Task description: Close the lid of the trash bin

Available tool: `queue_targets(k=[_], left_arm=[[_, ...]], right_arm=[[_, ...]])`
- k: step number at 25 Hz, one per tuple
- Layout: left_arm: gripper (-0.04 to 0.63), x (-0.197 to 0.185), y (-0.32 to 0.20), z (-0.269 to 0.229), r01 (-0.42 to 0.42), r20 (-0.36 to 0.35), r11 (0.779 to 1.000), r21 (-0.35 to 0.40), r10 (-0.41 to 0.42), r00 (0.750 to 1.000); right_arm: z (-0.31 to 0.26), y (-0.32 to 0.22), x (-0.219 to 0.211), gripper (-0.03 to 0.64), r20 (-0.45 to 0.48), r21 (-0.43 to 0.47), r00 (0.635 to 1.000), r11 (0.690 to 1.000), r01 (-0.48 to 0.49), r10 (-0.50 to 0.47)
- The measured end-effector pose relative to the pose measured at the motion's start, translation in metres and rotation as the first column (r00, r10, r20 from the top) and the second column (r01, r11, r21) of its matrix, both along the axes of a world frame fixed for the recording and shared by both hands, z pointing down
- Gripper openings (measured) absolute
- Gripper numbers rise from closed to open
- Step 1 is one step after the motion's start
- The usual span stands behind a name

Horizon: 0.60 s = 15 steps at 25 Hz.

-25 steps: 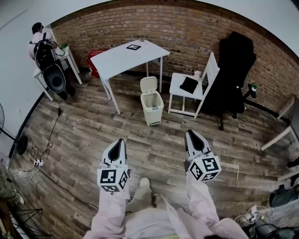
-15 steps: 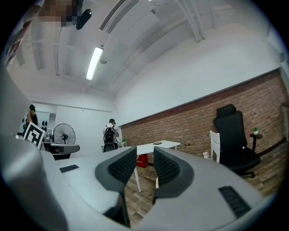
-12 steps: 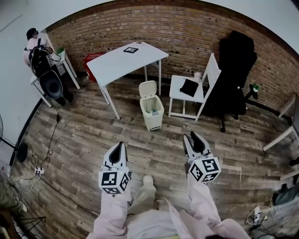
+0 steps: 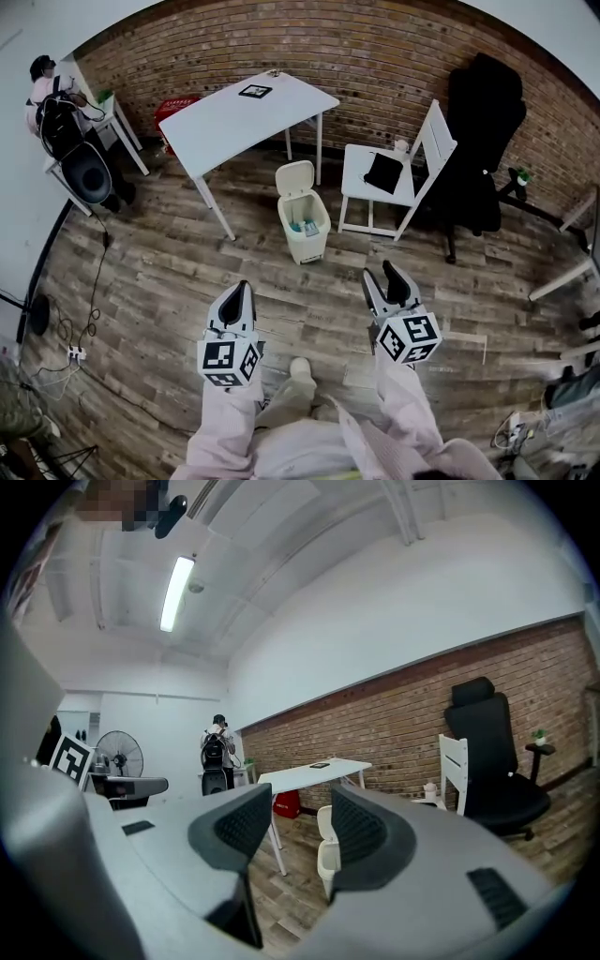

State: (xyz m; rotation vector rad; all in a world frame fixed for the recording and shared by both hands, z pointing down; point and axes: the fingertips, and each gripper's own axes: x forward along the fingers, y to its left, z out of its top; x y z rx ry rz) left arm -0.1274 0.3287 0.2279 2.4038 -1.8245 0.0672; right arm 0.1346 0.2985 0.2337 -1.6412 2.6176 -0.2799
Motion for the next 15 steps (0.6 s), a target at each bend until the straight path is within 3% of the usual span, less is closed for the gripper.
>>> queue_targets(k=[15], left_arm=[[-0.008, -0.034, -0.107, 0.013, -0.037, -0.015, 0.999, -0.021, 0.037, 0.999]], right_arm=[[0.013, -0.093, -0.044, 0.199, 0.011, -0.020, 1.000, 1.000, 0.001, 0.000]])
